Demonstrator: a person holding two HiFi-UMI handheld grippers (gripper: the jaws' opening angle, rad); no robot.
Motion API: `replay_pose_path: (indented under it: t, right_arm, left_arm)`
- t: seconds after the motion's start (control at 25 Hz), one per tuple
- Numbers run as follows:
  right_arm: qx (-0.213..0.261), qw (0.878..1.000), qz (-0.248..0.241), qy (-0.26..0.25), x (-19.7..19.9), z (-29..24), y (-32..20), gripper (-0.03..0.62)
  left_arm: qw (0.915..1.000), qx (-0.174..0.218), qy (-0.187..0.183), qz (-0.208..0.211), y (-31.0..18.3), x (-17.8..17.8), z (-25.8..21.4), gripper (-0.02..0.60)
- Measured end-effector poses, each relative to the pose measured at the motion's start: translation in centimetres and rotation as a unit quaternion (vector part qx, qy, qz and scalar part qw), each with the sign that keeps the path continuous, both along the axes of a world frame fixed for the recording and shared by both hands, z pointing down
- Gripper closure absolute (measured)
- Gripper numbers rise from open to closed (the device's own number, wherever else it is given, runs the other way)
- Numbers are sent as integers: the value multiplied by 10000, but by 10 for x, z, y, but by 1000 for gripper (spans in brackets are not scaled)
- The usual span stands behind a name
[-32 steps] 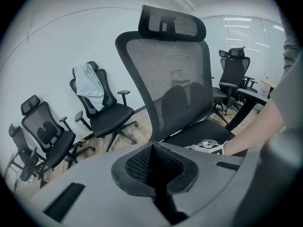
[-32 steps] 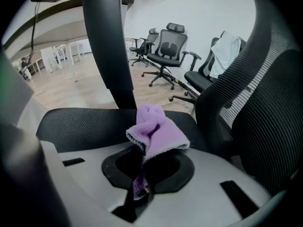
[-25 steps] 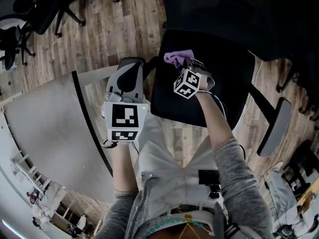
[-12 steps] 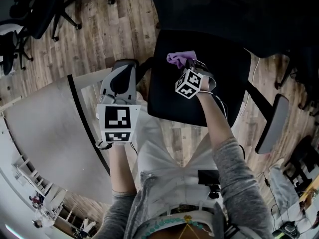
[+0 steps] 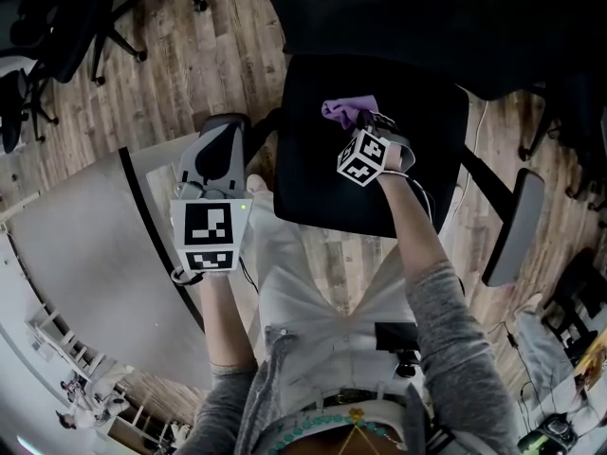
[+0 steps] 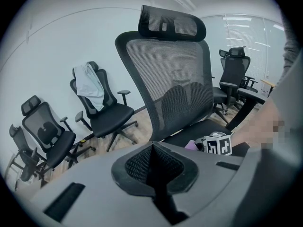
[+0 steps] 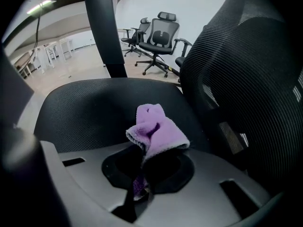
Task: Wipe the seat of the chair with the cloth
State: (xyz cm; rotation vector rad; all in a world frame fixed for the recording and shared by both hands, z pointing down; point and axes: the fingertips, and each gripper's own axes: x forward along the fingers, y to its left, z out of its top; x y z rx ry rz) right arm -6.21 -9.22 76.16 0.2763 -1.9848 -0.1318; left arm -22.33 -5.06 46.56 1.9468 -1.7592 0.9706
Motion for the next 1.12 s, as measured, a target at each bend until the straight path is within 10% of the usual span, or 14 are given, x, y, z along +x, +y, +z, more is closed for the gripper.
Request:
replay_pose_path:
  t: [1.12]
  right_arm:
    - [163, 9984, 228, 488, 80, 4, -15, 546]
  left_arm:
    - [10000, 9, -45, 7, 1, -1, -1, 574]
